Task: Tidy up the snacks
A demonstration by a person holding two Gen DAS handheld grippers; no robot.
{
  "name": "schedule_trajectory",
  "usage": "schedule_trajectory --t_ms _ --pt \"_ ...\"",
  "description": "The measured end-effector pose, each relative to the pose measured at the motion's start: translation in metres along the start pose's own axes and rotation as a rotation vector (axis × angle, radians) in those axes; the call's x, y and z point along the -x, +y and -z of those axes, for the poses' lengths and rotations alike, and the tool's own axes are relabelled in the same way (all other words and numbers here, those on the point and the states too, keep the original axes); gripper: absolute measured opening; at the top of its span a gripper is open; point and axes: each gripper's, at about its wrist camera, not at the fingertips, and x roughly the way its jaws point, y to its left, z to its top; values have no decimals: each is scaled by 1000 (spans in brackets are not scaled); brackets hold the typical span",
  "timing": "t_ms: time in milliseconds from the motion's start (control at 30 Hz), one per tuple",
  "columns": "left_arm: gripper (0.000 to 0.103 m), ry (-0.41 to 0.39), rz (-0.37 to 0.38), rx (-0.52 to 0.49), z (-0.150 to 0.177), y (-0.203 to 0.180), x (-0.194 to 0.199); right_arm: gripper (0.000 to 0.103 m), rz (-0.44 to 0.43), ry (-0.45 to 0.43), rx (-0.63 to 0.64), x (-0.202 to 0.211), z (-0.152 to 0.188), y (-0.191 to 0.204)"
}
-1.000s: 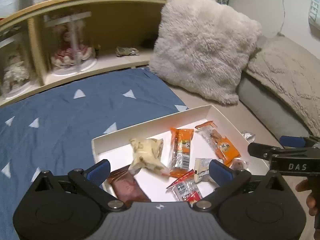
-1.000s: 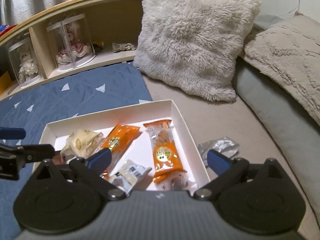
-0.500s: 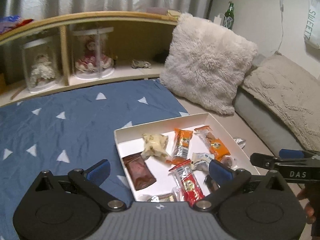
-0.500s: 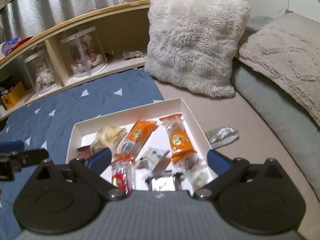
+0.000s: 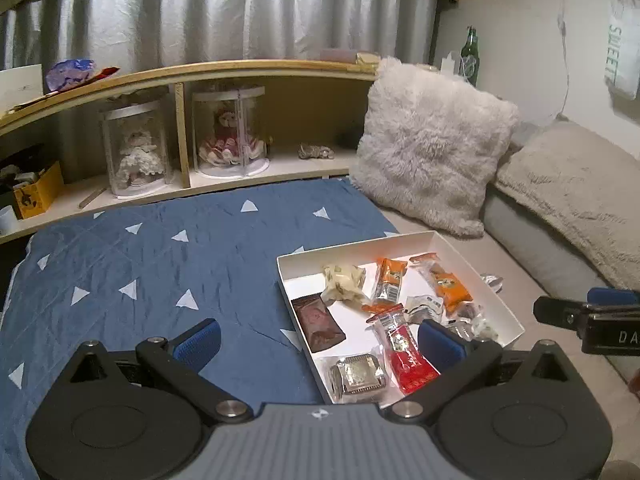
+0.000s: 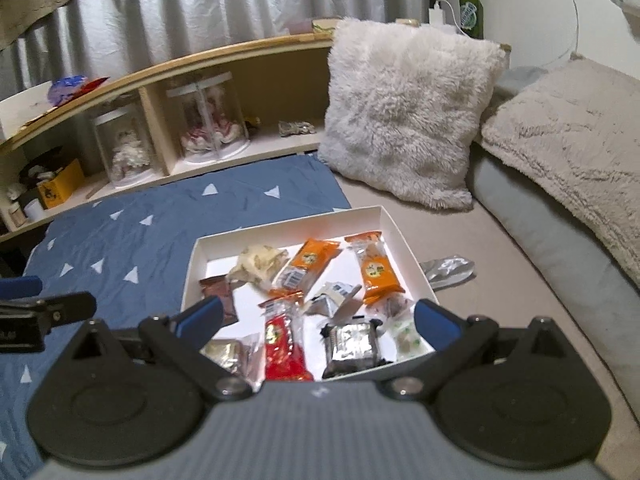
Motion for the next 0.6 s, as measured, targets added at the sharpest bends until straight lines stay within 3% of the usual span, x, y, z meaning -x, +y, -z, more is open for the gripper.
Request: schedule_trajectory --t_ms 600 --pt "103 -45 -60 34 49 9 51 102 -3 -48 25 63 45 19"
